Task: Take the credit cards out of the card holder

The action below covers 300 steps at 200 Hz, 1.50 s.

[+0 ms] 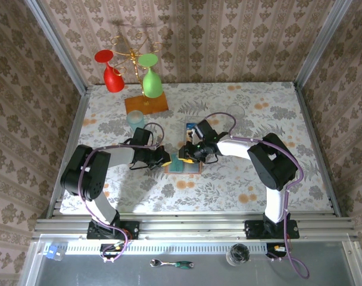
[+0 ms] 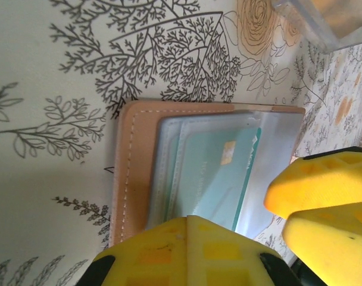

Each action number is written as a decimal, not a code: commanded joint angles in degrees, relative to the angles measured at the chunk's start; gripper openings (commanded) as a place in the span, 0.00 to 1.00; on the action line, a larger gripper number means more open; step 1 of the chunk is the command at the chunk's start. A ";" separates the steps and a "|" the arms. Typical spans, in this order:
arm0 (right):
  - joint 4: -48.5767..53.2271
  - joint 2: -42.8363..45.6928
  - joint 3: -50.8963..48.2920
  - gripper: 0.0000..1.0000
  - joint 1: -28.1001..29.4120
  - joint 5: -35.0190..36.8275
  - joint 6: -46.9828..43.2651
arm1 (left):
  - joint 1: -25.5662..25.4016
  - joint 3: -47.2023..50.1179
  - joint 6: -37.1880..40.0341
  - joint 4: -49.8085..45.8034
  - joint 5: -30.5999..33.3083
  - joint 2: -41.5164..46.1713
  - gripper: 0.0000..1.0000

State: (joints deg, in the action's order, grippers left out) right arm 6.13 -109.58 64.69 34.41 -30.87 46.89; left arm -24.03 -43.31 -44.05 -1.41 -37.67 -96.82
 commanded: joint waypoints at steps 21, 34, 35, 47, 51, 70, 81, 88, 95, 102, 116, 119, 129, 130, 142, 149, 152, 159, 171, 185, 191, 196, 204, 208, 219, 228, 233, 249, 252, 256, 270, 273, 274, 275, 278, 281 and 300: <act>-0.77 -1.42 1.92 0.32 0.48 -2.08 0.89 | 0.21 0.33 1.38 -0.92 0.40 -0.40 0.00; -0.70 -1.79 2.19 0.32 0.53 -2.23 0.91 | 0.37 0.54 1.21 -0.58 0.24 -0.43 0.00; -0.65 -1.78 2.15 0.32 0.55 -2.20 0.92 | 0.38 0.57 1.23 -0.55 0.23 -0.46 0.00; -0.68 -2.24 2.37 0.32 0.58 -2.26 0.92 | 0.45 0.73 1.15 -0.31 0.06 -0.44 0.00; -0.62 -2.30 2.45 0.32 0.57 -2.26 0.91 | 0.47 0.77 1.05 -0.19 0.01 -0.44 0.00; -0.68 -2.96 2.64 0.32 0.65 -2.35 1.07 | 0.66 1.01 0.90 0.16 -0.20 -0.48 0.00; -0.64 -3.17 2.72 0.32 0.74 -2.28 1.09 | 0.73 1.21 0.81 0.52 -0.40 -0.56 0.00; -0.50 -3.25 2.65 0.32 0.74 -2.14 1.07 | 0.76 1.30 0.62 0.78 -0.48 -0.59 0.00; -0.26 -3.28 2.71 0.32 0.74 -1.96 1.01 | 0.82 1.43 0.55 0.91 -0.61 -0.52 0.00; 0.03 -3.49 2.74 0.32 0.74 -1.79 0.86 | 0.87 1.54 0.31 1.22 -0.74 -0.46 0.00; 0.91 -3.88 2.90 0.32 0.74 -1.31 0.50 | 1.03 1.74 -0.14 1.66 -1.09 -0.23 0.00; 1.17 -3.95 3.05 0.32 0.74 -1.15 0.35 | 1.07 1.78 -0.24 1.74 -1.20 -0.17 0.00; 2.26 -4.06 3.20 0.32 0.74 -0.70 -0.05 | 1.29 1.81 -0.70 2.23 -1.62 -0.08 0.00; 2.33 -4.02 3.23 0.32 0.74 -0.65 -0.05 | 1.28 1.82 -0.74 2.26 -1.66 -0.02 0.00; 3.58 -4.39 3.61 0.32 0.74 -0.01 -0.58 | 1.44 2.01 -1.02 2.66 -2.05 0.28 0.00; 4.39 -4.47 3.76 0.32 0.74 0.40 -0.93 | 1.51 2.00 -1.03 2.56 -1.98 0.47 0.00; 4.68 -4.42 3.82 0.32 0.74 0.53 -1.03 | 1.68 2.00 -0.98 2.56 -2.04 0.56 0.00; 5.12 -4.43 3.87 0.32 0.75 0.78 -1.27 | 1.71 2.00 -1.00 2.55 -1.99 0.61 0.00; 5.69 -4.58 4.03 0.32 0.74 1.02 -1.61 | 1.87 2.09 -0.97 2.54 -2.23 0.60 0.00; 6.38 -4.58 4.22 0.32 0.85 1.31 -1.97 | 1.88 2.24 -1.28 2.71 -2.55 0.71 0.00; 6.64 -4.50 4.31 0.32 0.83 1.38 -2.07 | 1.88 2.31 -1.32 2.83 -2.58 0.84 0.00; 6.78 -4.43 4.40 0.32 0.83 1.56 -2.21 | 1.97 2.35 -1.45 2.99 -2.55 0.97 0.00; 7.03 -4.48 4.43 0.32 0.83 1.68 -2.32 | 1.97 2.48 -1.43 2.98 -2.51 1.10 0.00; 7.07 -4.39 4.48 0.32 0.83 1.70 -2.34 | 2.03 2.36 -1.47 2.93 -2.54 1.18 0.00; 7.14 -4.33 4.49 0.32 0.83 1.93 -2.53 | 2.02 2.28 -1.55 2.95 -2.62 1.25 0.00; 7.35 -4.08 4.53 0.32 0.83 2.13 -2.58 | 2.05 2.26 -1.56 2.96 -2.61 1.27 0.00; 7.45 -3.99 4.57 0.32 0.84 2.18 -2.66 | 2.10 2.26 -1.56 2.99 -2.63 1.27 0.00; 8.12 -3.79 4.79 0.32 0.84 2.64 -3.02 | 2.07 2.42 -1.51 2.90 -2.54 1.45 0.00; 8.24 -3.72 4.83 0.32 0.84 2.76 -3.11 | 2.14 2.44 -1.56 2.89 -2.56 1.53 0.00; 8.36 -3.77 4.92 0.32 0.83 2.74 -3.20 | 2.15 2.48 -1.56 2.86 -2.54 1.54 0.00; 8.46 -3.57 4.93 0.32 0.83 2.72 -3.39 | 2.15 2.44 -1.35 2.79 -2.34 1.42 0.00; 8.38 -3.55 4.91 0.32 0.83 2.67 -3.39 | 2.15 2.37 -1.27 2.79 -2.33 1.31 0.00; 8.38 -3.59 4.92 0.32 0.83 2.62 -3.39 | 2.15 2.41 -1.29 2.80 -2.33 1.25 0.00; 8.33 -3.61 4.92 0.32 0.83 2.60 -3.39 | 2.15 2.38 -1.29 2.81 -2.32 1.26 0.00; 8.29 -3.57 4.92 0.32 0.83 2.51 -3.32 | 2.16 2.36 -1.22 2.77 -2.44 1.08 0.00; 8.22 -3.53 4.92 0.32 0.83 2.42 -3.35 | 2.15 2.35 -1.21 2.73 -2.44 0.88 0.00; 7.65 -3.11 4.92 0.32 0.83 2.09 -3.14 | 2.17 2.81 -1.45 3.54 -2.80 -0.15 0.00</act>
State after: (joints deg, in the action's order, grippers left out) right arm 12.19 -113.01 68.31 34.94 -29.95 44.71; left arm -22.28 -41.63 -45.01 0.91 -39.27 -96.79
